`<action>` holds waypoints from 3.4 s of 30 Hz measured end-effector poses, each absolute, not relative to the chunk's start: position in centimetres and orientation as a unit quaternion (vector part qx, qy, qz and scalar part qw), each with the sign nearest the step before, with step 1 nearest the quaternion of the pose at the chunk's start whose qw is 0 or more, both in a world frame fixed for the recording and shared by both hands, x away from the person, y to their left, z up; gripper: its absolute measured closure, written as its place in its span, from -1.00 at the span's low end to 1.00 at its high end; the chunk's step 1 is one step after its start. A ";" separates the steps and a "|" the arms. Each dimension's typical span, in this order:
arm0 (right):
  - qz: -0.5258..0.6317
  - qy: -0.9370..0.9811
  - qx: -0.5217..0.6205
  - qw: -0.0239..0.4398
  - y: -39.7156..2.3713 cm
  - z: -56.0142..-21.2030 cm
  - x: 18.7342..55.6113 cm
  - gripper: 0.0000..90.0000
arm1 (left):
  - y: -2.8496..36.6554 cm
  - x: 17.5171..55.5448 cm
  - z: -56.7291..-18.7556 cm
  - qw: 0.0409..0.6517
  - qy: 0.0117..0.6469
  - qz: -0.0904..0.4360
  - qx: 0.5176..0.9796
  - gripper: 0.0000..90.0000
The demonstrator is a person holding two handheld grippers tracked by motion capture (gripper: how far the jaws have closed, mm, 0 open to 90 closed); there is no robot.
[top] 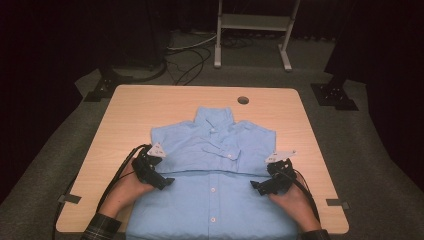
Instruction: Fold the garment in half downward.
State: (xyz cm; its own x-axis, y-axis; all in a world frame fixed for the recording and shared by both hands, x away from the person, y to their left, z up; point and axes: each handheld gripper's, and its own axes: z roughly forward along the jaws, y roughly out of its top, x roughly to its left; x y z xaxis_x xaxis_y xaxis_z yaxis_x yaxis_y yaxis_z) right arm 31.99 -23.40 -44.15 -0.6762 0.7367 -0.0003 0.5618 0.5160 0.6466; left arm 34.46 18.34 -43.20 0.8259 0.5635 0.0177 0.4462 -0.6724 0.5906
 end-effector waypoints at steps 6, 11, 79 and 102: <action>0.324 0.859 0.370 0.141 -23.1 -44.3 30.9 -1.00 | 19.0 33.0 -43.2 0.296 0.277 0.100 0.909 -1.00; 0.329 0.861 0.362 0.141 -22.7 -44.4 29.6 -1.00 | 19.6 31.7 -43.3 0.297 0.278 0.101 0.908 -1.00; 0.341 0.861 0.350 0.139 -22.6 -44.5 27.0 -1.00 | 19.2 29.8 -43.3 0.314 0.263 0.091 0.908 -1.00; 0.344 0.861 0.348 0.141 -22.6 -44.6 27.0 -1.00 | 23.8 39.5 -40.8 0.315 0.284 0.132 0.896 -1.00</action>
State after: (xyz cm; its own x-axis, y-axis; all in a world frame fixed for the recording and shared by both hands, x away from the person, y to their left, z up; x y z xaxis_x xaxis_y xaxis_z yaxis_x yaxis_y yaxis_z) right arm 26.97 -22.64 -44.56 -0.7179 0.6961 -0.0039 0.5016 0.5212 0.6904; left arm 39.47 23.85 -40.79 0.8041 0.5917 0.0573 0.4259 -0.6407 0.6388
